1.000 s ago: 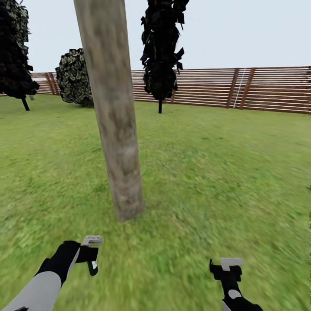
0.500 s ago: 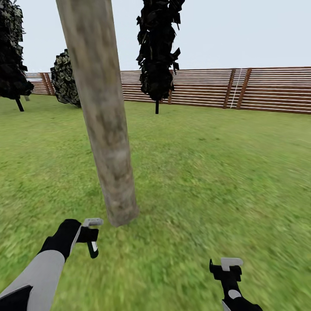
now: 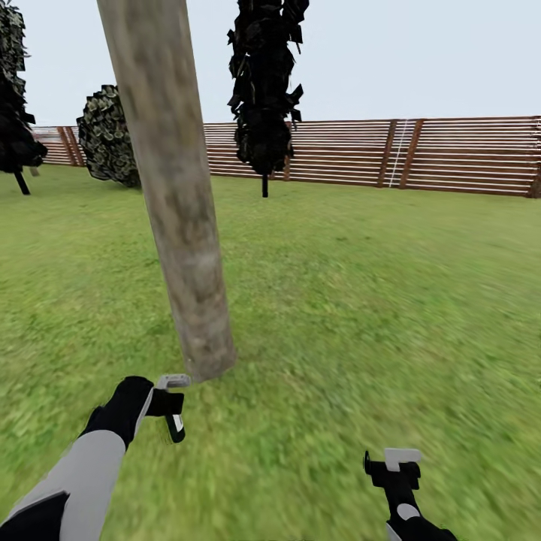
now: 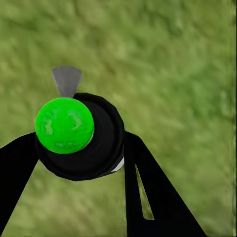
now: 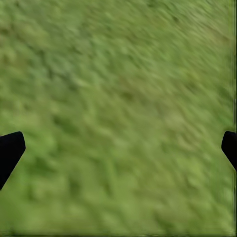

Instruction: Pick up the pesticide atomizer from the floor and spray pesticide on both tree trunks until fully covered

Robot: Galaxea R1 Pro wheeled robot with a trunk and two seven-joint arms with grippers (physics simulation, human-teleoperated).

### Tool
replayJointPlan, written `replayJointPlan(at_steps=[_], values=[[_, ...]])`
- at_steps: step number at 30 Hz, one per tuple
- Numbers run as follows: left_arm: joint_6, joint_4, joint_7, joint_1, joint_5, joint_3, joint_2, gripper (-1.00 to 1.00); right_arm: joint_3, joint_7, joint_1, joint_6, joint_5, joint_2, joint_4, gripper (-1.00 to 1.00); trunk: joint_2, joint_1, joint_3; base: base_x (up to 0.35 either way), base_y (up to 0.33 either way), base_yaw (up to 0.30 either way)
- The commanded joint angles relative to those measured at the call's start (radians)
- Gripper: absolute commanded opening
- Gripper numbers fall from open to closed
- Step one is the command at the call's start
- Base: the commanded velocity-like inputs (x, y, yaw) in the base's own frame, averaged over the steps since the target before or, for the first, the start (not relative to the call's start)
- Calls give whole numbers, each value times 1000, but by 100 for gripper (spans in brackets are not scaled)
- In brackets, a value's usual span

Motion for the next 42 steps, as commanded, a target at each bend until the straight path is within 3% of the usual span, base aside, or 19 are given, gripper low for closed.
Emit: replayJointPlan(at_steps=[1, 4, 7, 8, 10, 12, 13, 17, 19, 21, 23, 24, 26, 28, 31, 33, 36, 39, 42], values=[[2, -2, -9, -2, -16, -1, -10, -100, -4, -4, -1, -2, 10, 0, 1, 100, 0, 0, -1, -12, 0, -171], [7, -1, -8, -37, -15, -12, -39, -100, -4, -6, -1, -2, 10, 0, 1, 100, 0, 0, -1, -5, 0, -67], [9, -1, -8, -59, -17, -14, -31, -100, -4, -6, -1, -2, 10, -1, 1, 100, 0, 0, -1, -1, 0, -8], [10, -2, -8, -63, -20, -14, -16, -100, -4, -6, -1, -2, 10, -1, 1, 100, 0, 0, -1, 0, 0, -2], [11, -1, -9, -63, -15, -11, 77, -100, -4, -6, -1, -2, 10, -1, 1, 100, 0, 0, -1, 0, 0, 0], [11, 0, -9, -63, -14, -11, 109, -100, -4, -6, -1, -2, 10, -1, 1, 100, 0, 0, -1, 0, 0, 0], [11, 0, -9, -63, -14, -12, 110, -100, -4, -6, -1, -2, 10, -1, 1, 100, 0, 0, -1, 0, 0, 0], [13, -5, -14, -77, -16, -17, 6, -100, -4, -6, -1, -2, 10, -1, 1, 100, 0, 0, -1, 0, 0, 0], [28, -4, -15, -105, -16, -16, -16, -100, -4, -5, -1, -2, 10, -1, 1, 100, 0, 0, -1, 0, 0, 0], [48, -6, -15, -117, -16, -16, -11, -100, -4, -5, -1, -2, 10, -1, 1, 100, 0, 0, -1, 0, 0, 0], [58, -8, -16, -121, -16, -15, 15, -100, -4, -5, -1, -2, 10, -1, 1, 100, 0, 0, -1, 0, 0, 0], [61, -8, -21, -123, -14, -14, 57, -100, -4, -5, -1, -2, 10, -1, 1, 100, 0, 0, -1, 0, 0, 0], [62, -8, -58, -123, -16, -14, 84, -100, -4, -5, -1, -2, 10, -1, 1, 100, 0, 0, -1, 0, 0, 0], [63, -9, -82, -123, -17, -15, 77, -100, -4, -5, -1, -2, 10, -1, 1, 100, 0, 0, -1, 0, 0, 0], [66, -9, -93, -150, -19, -33, 28, -100, -4, -4, -1, -2, 10, -1, 1, 100, 0, 0, -1, 0, 0, 0], [78, -10, -93, -171, -20, -41, 19, -100, -4, -4, -1, -2, 10, -1, 1, 100, 0, 0, -1, 0, 0, 0], [113, -20, -94, -199, -22, -46, 42, -100, -4, -4, -1, -1, 10, -1, 1, 100, 0, 0, -1, 0, 0, 0], [120, -53, -98, -205, -18, -47, 91, -100, -4, -4, -1, -1, 10, -1, 1, 100, 0, 0, -1, 0, 0, 0], [120, -60, -100, -201, -21, -49, 98, -100, -4, -4, -1, 0, 10, -1, 1, 100, 0, 0, -1, -76, 19, 0]])
